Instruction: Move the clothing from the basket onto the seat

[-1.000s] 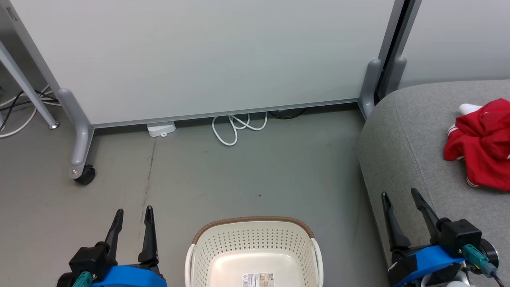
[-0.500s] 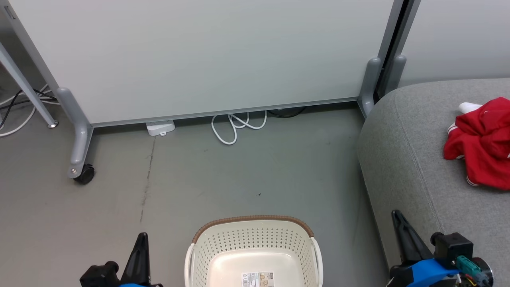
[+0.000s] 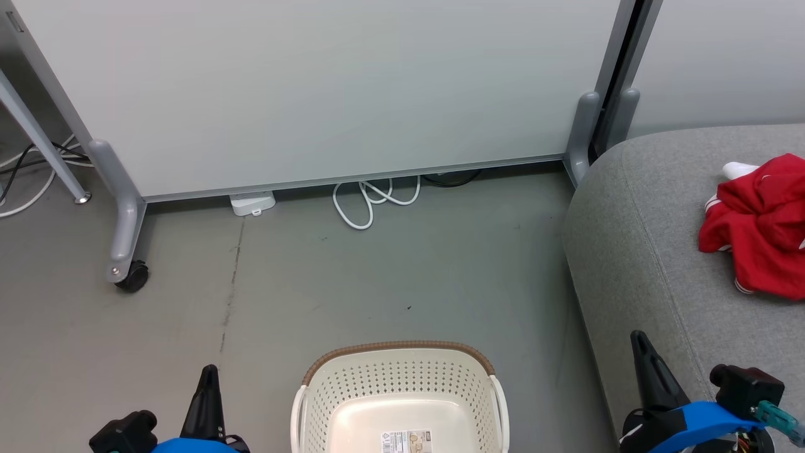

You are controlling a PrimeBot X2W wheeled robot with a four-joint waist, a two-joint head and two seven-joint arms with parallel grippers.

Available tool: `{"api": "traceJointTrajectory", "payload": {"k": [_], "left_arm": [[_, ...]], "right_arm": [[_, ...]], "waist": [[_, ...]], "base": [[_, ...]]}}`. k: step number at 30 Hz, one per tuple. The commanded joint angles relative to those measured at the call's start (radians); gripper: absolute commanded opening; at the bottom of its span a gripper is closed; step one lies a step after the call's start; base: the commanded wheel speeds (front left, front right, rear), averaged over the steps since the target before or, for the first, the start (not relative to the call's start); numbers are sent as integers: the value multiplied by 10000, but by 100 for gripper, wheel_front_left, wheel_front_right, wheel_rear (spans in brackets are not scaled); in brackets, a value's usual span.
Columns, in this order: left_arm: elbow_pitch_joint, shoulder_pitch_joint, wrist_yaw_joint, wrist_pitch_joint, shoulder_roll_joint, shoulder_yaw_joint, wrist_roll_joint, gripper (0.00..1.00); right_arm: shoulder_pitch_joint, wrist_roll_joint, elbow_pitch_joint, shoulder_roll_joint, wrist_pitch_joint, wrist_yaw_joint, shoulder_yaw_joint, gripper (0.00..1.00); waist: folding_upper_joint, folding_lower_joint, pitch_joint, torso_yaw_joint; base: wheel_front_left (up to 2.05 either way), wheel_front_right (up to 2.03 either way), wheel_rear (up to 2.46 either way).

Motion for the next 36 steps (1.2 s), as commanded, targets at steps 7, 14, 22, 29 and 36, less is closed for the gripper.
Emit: {"api": "traceJointTrajectory", "payload": {"k": [7,14,22,29,36], "left_arm": [[-328,-408,-5,310,29,181,-1193,0],[-458,-505,-6,591,19,291,-2215,0],[-597,-618,-8,884,8,417,-3284,0],[-705,-696,-9,1126,-1,519,-4152,0],[-810,-783,-11,1345,-9,606,-4963,0]], "right_arm": [[-268,1362,-250,-28,251,2,-102,0],[-331,2521,-309,-32,480,2,-167,0],[-402,3736,-370,-36,725,2,-235,0],[-450,4727,-417,-39,923,3,-290,0],[-506,5638,-458,-43,1111,3,-344,0]], "waist": [[0,-1,-11,-11],[0,-1,-23,-23],[0,-1,-37,-36],[0,-1,-49,-48],[0,-1,-60,-60]], "base": [[0,0,0],[0,0,0],[0,0,0],[0,0,0],[0,0,0]]}}
